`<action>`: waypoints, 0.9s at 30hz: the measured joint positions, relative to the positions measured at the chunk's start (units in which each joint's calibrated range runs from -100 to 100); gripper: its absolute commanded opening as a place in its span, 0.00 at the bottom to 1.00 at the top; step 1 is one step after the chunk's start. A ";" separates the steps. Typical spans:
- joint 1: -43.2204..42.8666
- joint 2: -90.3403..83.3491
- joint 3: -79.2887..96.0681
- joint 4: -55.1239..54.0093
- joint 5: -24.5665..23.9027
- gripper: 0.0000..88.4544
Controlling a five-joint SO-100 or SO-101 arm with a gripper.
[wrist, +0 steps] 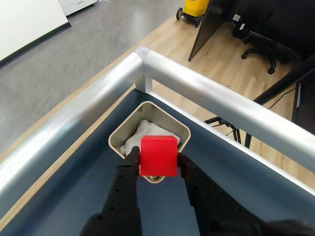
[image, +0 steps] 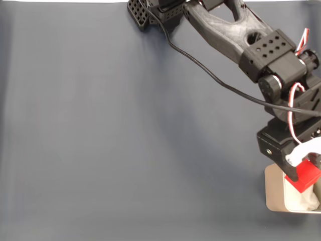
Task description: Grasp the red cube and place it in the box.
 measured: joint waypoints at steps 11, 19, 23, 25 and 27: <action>-0.67 4.26 -5.97 0.00 0.20 0.03; -1.04 7.29 -8.95 0.00 0.20 0.03; -1.04 8.51 -10.13 0.00 0.20 0.03; -1.04 9.03 -10.67 -0.08 0.20 0.03; -1.11 9.55 -11.30 -0.08 0.20 0.03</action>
